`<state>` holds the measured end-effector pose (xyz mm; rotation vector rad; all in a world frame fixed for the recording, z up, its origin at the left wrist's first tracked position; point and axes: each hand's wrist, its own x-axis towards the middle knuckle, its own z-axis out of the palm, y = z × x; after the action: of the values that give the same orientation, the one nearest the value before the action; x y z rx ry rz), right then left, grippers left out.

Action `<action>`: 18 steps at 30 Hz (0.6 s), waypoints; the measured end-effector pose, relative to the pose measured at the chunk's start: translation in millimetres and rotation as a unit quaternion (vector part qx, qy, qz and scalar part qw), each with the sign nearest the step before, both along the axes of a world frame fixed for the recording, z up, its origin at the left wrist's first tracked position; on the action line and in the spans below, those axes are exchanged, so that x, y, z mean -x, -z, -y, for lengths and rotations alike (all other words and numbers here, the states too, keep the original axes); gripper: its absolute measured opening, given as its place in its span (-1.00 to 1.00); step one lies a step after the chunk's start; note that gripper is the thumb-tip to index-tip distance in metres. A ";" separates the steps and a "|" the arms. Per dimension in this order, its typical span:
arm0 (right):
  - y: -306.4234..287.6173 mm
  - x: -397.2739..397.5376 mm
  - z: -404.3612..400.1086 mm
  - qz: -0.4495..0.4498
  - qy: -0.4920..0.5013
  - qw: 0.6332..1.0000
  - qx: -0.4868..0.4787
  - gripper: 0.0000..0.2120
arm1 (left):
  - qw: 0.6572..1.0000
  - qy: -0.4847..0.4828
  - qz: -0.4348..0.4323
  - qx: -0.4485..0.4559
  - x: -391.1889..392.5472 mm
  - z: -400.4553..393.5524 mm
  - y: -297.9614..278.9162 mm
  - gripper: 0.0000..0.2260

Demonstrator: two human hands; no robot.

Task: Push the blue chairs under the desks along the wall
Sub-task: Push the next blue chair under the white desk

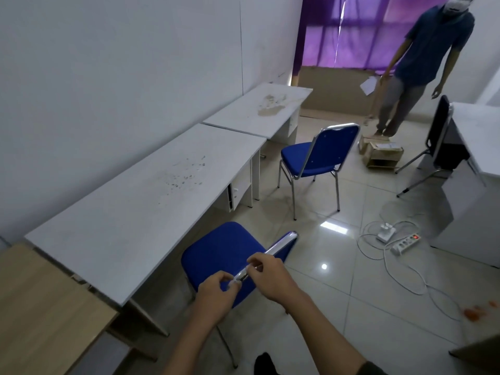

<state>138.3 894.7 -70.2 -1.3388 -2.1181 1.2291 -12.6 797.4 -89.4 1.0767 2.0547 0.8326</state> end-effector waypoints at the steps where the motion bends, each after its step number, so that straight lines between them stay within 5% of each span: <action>1: 1.8 -2.2 -10.4 0.006 -0.001 1.000 0.000 -0.82 | 1.000 -0.002 0.000 0.008 -2.4 -9.5 2.9 -0.84; 7: 28.6 0.0 -108.7 0.096 -0.051 0.994 -0.028 -0.77 | 0.998 -0.054 0.025 0.023 -4.9 -99.4 23.8 -0.81; 13: 56.3 -1.7 -161.7 0.228 -0.165 0.949 -0.142 -0.71 | 0.995 -0.068 0.014 0.066 -4.5 -152.3 29.9 -0.80; 18: 85.1 -8.1 -181.1 0.220 -0.190 0.930 -0.228 -0.60 | 0.972 -0.074 0.046 0.220 -13.6 -151.1 64.2 -0.66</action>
<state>146.4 1075.9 -155.3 -1.0927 -2.8521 0.5027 1.0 948.5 -153.6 0.6352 2.1227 0.4509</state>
